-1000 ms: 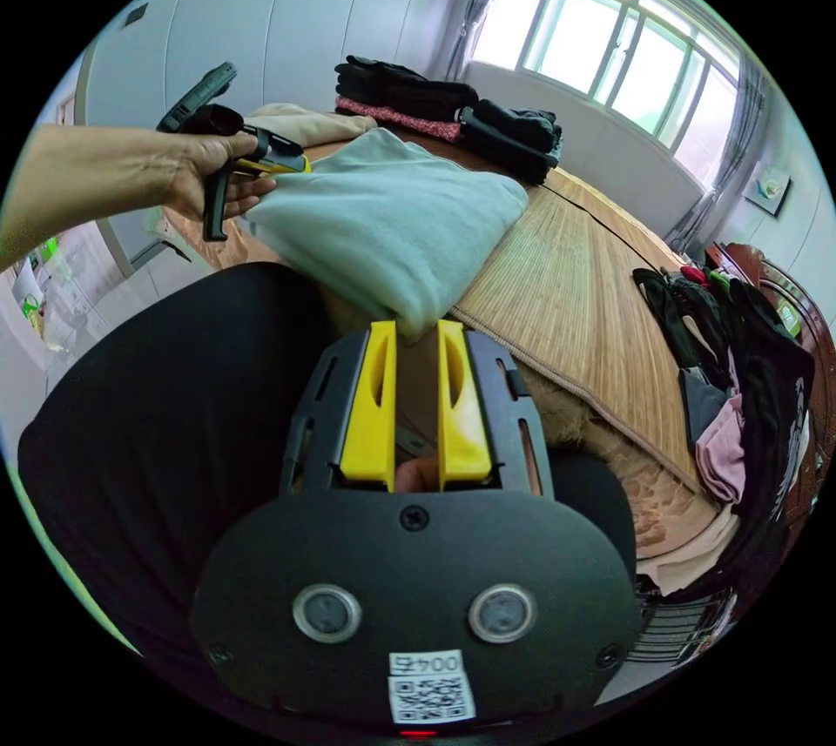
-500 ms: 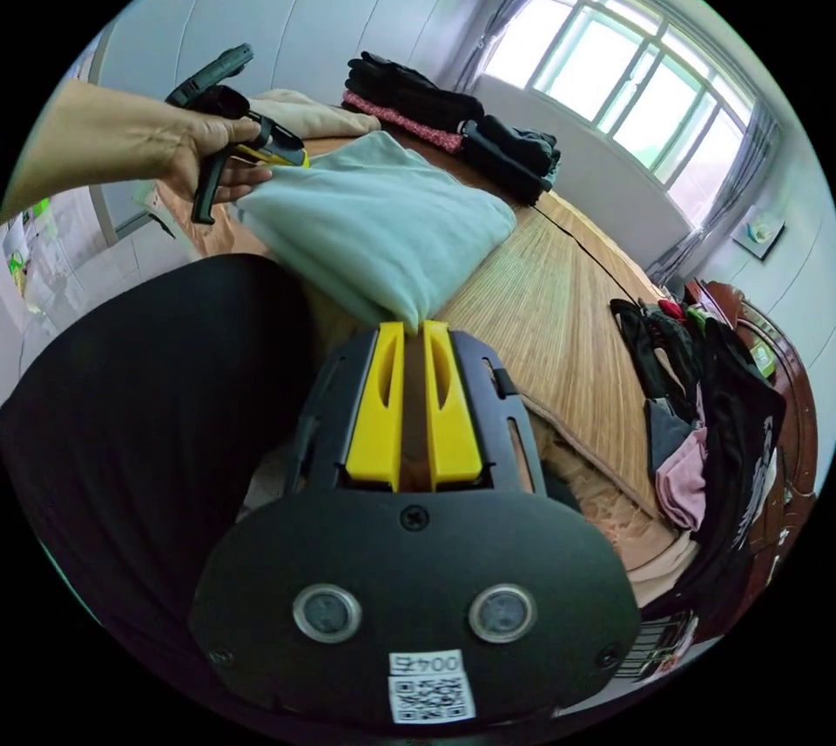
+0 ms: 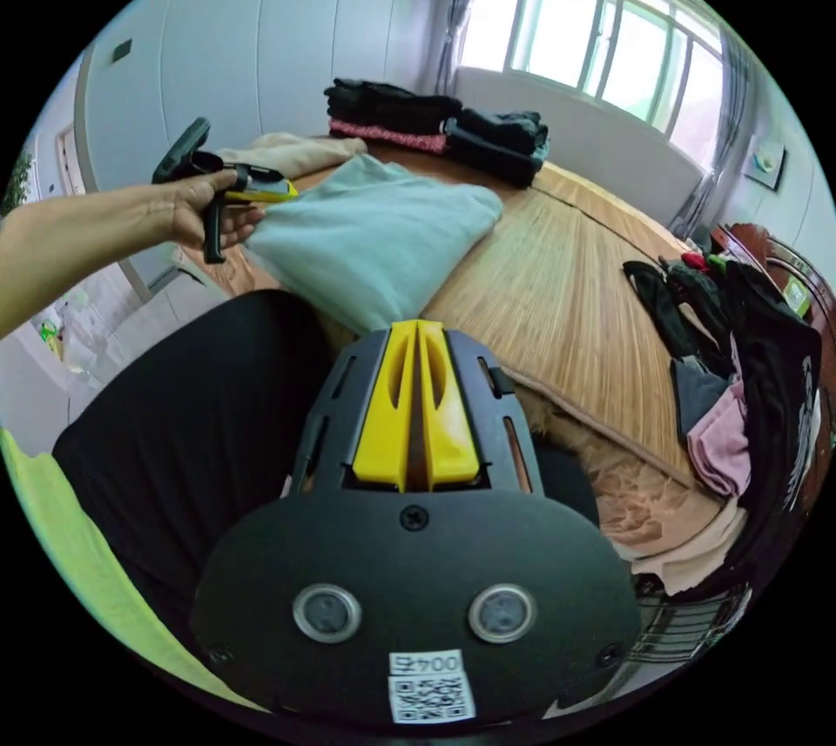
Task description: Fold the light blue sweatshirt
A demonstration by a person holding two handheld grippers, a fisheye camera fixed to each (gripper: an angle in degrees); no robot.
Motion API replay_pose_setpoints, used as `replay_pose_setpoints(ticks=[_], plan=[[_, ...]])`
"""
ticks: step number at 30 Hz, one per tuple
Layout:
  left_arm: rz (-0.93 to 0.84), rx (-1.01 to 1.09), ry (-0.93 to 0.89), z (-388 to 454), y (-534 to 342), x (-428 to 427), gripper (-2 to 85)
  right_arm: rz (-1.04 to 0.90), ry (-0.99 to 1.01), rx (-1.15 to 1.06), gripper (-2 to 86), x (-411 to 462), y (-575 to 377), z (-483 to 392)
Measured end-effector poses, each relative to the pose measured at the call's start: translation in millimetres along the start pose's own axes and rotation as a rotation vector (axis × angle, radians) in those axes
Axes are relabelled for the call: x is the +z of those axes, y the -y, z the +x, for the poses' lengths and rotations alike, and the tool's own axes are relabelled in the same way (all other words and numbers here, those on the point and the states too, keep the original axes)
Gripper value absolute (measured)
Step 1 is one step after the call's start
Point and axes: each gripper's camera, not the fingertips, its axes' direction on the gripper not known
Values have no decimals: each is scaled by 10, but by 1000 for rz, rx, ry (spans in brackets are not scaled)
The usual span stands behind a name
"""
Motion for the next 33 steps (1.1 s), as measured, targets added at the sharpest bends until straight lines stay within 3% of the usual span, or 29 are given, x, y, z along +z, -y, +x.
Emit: replay_pose_setpoints(ticks=[2, 5, 7, 9, 15, 19, 24, 28, 33], plan=[[71, 40, 8, 79, -54, -124, 2, 111, 4, -11, -7, -110, 84, 12], [91, 219, 98, 296, -105, -93, 2, 111, 11, -83, -8, 56, 211, -85], [-19, 183, 147, 186, -42, 78, 2, -27, -9, -151, -8, 380, 215, -129], [-5, 85, 115, 36, -1, 24, 3, 20, 21, -146, -8, 436, 125, -66], [97, 21, -60, -450, -206, -659, 14, 75, 176, 70, -6, 159, 125, 408], [-4, -231, -311, -1052, -733, -610, 59, 72, 256, 161, -2, 226, 113, 570], [162, -438, -587, -1375, -1124, -425, 123, 62, 267, 130, 9, 217, 272, 462], [234, -464, -592, -1518, -1279, -506, 182, 89, 290, 127, -3, 106, 402, 410], [156, -465, -592, -1546, -1417, -304, 204, 82, 336, 123, -4, 152, 641, 316]])
